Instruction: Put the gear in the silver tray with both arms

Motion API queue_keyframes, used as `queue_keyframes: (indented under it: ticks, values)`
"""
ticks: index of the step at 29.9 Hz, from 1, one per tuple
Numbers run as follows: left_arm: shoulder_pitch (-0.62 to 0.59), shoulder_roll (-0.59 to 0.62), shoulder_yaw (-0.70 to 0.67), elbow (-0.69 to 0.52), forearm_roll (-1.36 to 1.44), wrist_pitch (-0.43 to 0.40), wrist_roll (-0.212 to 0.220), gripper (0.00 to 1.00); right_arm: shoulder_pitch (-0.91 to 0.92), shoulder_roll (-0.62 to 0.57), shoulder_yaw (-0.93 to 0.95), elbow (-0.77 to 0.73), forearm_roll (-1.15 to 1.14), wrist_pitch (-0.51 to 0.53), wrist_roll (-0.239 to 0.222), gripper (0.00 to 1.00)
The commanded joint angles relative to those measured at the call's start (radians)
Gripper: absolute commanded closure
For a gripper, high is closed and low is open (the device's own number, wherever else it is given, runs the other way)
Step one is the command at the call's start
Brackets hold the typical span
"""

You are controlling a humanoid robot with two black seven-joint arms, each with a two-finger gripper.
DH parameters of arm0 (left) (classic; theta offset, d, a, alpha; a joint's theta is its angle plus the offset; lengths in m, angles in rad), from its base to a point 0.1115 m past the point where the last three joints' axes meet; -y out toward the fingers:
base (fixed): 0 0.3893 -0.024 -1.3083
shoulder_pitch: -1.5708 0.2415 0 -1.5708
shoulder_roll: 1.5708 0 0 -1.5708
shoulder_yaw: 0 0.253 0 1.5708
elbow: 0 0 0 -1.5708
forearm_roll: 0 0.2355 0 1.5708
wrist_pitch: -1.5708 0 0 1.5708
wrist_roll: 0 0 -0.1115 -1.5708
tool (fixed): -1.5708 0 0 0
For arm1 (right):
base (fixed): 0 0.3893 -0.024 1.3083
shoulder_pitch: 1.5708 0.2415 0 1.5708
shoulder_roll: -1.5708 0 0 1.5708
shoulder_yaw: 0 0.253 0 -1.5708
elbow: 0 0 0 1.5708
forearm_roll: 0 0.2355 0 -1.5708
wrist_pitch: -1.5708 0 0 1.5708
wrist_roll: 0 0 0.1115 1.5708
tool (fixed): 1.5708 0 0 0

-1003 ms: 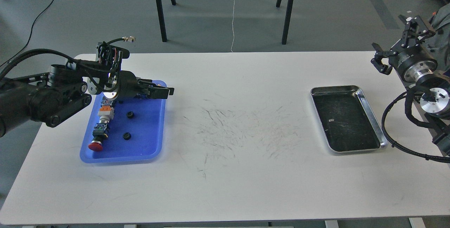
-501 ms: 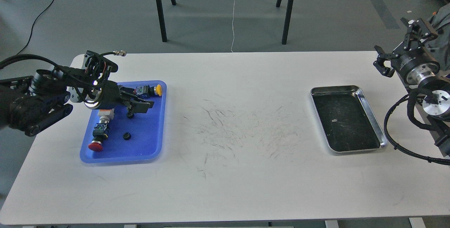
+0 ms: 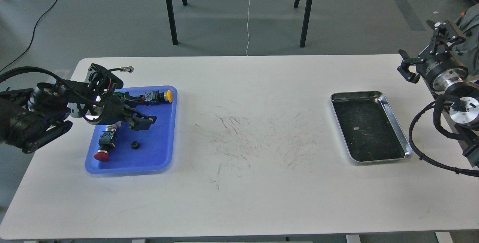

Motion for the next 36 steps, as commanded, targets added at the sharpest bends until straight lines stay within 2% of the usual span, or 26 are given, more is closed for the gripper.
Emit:
queue_keyframes:
  ticks: [1, 8, 14, 30, 36]
  values:
    - [0.011, -0.001, 0.004, 0.006, 0.001, 0.003, 0.000, 0.14, -0.002, 0.000, 0.000, 0.000, 0.000, -0.001, 0.000, 0.02]
    - [0.011, 0.000, 0.002, 0.006, -0.004, 0.008, 0.000, 0.14, -0.009, 0.000, 0.000, 0.000, 0.000, -0.001, 0.000, 0.02]
    - [0.016, -0.003, 0.001, 0.009, -0.016, 0.065, 0.000, 0.12, -0.010, -0.002, -0.002, -0.002, 0.000, -0.001, 0.000, 0.02]
    - [0.045, -0.010, 0.001, 0.042, -0.016, 0.039, 0.000, 0.12, -0.021, 0.000, -0.005, -0.003, -0.002, -0.003, 0.000, 0.02]
    - [0.053, -0.012, 0.002, 0.069, -0.015, 0.043, 0.000, 0.16, -0.021, 0.000, -0.005, -0.003, -0.002, -0.004, 0.000, 0.02]
